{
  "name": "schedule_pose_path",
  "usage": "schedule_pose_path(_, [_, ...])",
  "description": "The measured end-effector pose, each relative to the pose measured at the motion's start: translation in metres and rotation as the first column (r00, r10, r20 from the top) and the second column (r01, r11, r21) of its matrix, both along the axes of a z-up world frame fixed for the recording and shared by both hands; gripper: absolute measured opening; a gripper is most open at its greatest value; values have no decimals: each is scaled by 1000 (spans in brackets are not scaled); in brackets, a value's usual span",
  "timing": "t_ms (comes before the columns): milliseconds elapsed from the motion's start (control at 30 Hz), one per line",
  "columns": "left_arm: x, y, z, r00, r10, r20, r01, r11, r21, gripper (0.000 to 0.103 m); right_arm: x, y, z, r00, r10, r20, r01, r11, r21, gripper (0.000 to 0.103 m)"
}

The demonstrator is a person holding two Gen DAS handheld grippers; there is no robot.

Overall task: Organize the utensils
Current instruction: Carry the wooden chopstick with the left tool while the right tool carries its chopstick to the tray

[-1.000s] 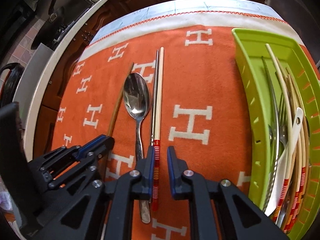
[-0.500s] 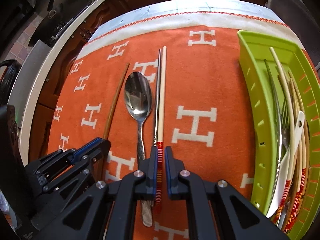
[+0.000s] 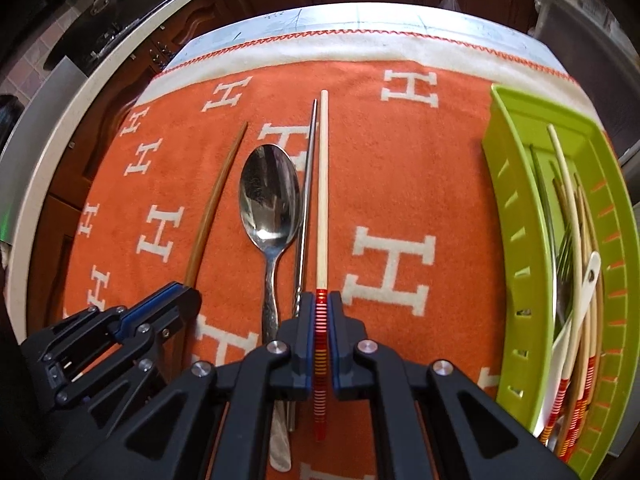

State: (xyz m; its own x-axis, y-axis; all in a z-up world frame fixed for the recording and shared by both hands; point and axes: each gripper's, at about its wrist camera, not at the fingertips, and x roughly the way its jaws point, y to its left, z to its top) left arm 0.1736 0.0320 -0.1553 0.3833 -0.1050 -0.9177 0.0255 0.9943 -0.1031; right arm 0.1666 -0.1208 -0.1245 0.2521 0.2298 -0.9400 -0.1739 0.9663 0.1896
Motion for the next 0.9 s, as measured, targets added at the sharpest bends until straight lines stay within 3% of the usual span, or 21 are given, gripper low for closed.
schedule_pose_path(167, [-1, -15, 0, 999, -40, -4, 41, 996, 84, 5, -1, 5, 1, 1000, 10, 22, -9, 1000, -28, 6])
schedule_pose_path(300, [-1, -18, 1, 999, -41, -11, 42, 994, 98, 5, -3, 0, 0, 1000, -16, 24, 16, 1000, 9, 5])
schedule_pose_path(433, [-8, -22, 4, 999, -51, -14, 52, 996, 79, 5, -11, -13, 4, 998, -53, 15, 52, 997, 60, 5])
schedule_pose_path(667, [-22, -36, 33, 996, -80, 35, 78, 995, 67, 4, -37, -39, 37, 993, -87, 85, 77, 991, 111, 5])
schedule_pose_path(900, [-25, -77, 82, 985, -151, 89, 151, 989, 3, 4, -62, -79, 79, 976, -97, 197, 86, 994, 63, 5])
